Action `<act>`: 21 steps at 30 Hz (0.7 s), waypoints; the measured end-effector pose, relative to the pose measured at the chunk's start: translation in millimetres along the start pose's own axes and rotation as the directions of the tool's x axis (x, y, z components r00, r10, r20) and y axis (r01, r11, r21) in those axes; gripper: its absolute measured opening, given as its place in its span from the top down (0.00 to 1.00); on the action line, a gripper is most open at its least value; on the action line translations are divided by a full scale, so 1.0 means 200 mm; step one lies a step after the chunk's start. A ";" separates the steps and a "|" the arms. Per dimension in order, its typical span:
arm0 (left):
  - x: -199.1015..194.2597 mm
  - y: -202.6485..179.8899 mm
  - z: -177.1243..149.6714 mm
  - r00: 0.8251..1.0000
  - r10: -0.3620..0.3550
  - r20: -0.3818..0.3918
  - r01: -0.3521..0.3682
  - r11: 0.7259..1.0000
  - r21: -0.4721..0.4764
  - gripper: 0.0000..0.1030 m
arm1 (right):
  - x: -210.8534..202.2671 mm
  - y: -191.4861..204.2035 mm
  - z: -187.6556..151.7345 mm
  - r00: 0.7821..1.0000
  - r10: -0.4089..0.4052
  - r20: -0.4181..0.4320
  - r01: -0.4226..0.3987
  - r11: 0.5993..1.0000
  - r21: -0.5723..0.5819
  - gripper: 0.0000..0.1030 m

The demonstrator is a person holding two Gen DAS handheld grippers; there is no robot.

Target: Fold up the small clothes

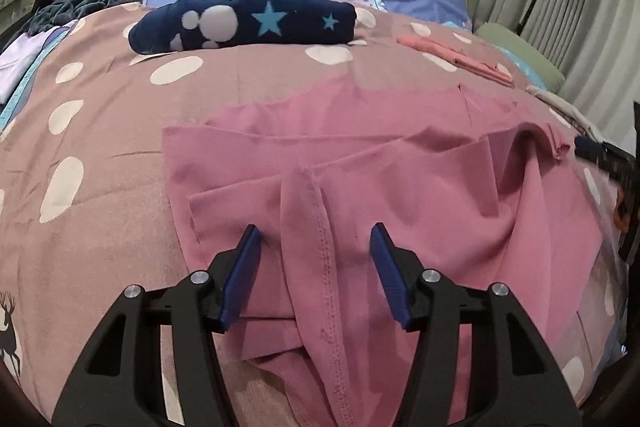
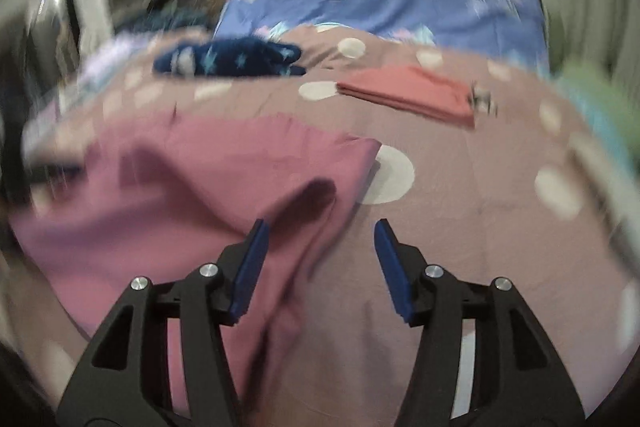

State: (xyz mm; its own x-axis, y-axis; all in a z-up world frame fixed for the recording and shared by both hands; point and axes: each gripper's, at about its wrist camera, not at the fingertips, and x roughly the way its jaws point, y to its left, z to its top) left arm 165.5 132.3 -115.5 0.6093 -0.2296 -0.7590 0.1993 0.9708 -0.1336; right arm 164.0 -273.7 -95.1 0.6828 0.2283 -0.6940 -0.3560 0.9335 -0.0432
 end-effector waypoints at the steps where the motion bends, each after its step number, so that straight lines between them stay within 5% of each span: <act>1: 0.00 -0.01 0.00 1.000 0.003 -0.002 -0.003 1.000 0.004 0.46 | 0.00 0.03 -0.02 1.000 -0.012 -0.007 0.011 0.999 -0.050 0.44; 11: 0.04 -0.05 0.04 0.999 0.041 -0.019 -0.040 0.998 0.043 0.97 | 0.25 0.19 0.09 0.993 -0.115 0.018 0.114 0.933 -0.342 0.45; 12: 0.00 -0.06 0.06 0.999 0.036 0.005 -0.037 0.998 0.046 0.97 | 0.26 0.18 0.12 0.996 -0.086 0.015 0.087 0.943 -0.322 0.54; 13: -0.04 -0.06 0.07 0.999 0.030 0.036 -0.031 0.998 0.046 0.97 | 0.27 0.15 0.16 0.999 -0.035 0.006 0.035 0.959 -0.280 0.91; 14: -0.09 -0.06 0.09 0.997 0.022 0.069 -0.025 0.999 0.043 0.97 | 0.27 0.11 0.21 1.000 0.026 -0.008 -0.027 0.976 -0.215 0.97; 18: -0.26 -0.01 0.24 0.975 0.033 0.222 -0.037 0.999 0.016 0.97 | 0.26 -0.17 0.35 0.983 0.168 0.075 -0.178 0.973 0.147 0.97; 21: -0.20 0.08 0.30 0.975 0.064 0.213 -0.061 0.998 -0.021 0.97 | 0.34 -0.31 0.34 0.976 0.213 0.055 -0.219 0.926 0.306 0.97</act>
State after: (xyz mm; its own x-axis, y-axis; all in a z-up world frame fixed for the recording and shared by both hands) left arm 190.3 153.7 -50.0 0.7699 -0.1771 -0.6131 0.1462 0.9841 -0.1006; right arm 276.1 -297.3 -89.8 0.6255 0.4364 -0.6467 -0.2843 0.8994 0.3320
